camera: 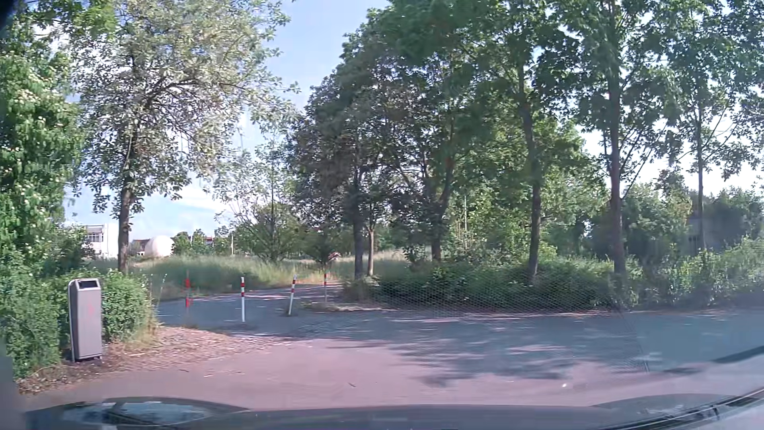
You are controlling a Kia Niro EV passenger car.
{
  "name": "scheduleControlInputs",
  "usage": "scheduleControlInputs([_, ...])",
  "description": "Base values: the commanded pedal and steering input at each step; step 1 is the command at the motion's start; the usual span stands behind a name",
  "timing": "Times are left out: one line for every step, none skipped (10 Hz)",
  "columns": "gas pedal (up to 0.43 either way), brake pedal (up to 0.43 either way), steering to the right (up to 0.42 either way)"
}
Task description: Follow the waypoints while adhering to traffic rules and regulations
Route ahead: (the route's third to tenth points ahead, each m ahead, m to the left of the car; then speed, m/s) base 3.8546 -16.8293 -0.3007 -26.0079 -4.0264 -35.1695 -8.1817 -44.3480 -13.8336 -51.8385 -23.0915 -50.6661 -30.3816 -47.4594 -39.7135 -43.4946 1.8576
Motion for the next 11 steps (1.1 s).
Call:
scheduleControlInputs([0.0,0.012,0.676])
scheduleControlInputs([0.0,0.012,0.669])
scheduleControlInputs([0.0,0.012,0.659])
scheduleControlInputs([0.0,0.012,0.651])
scheduleControlInputs([0.0,0.012,0.648])
scheduleControlInputs([0.0,0.012,0.647])
scheduleControlInputs([0.0,0.012,0.645])
scheduleControlInputs([0.0,0.012,0.644])
scheduleControlInputs([0.0,0.012,0.643])
scheduleControlInputs([0.0,0.012,0.643])
scheduleControlInputs([0.0,0.012,0.643])
